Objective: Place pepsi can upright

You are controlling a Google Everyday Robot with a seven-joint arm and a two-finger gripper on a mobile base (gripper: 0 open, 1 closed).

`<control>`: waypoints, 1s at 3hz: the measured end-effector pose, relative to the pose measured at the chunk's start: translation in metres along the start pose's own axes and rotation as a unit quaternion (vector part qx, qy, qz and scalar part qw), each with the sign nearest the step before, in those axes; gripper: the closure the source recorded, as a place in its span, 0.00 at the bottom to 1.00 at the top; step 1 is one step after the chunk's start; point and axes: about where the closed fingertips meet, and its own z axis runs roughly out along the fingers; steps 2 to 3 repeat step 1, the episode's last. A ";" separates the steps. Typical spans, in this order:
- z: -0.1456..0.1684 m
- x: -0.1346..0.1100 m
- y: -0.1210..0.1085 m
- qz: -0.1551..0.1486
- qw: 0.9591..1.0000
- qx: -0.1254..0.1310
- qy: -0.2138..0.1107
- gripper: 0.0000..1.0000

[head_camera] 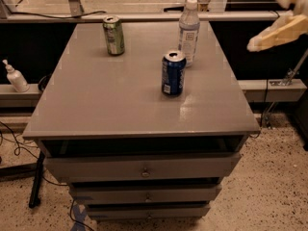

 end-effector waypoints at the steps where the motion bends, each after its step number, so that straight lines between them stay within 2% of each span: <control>1: -0.013 -0.013 -0.008 -0.012 1.000 0.013 -0.004 0.00; 3: -0.013 -0.013 -0.008 -0.012 1.000 0.013 -0.004 0.00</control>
Offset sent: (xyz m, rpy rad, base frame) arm 0.0000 0.0000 0.0000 0.0000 0.0000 0.0000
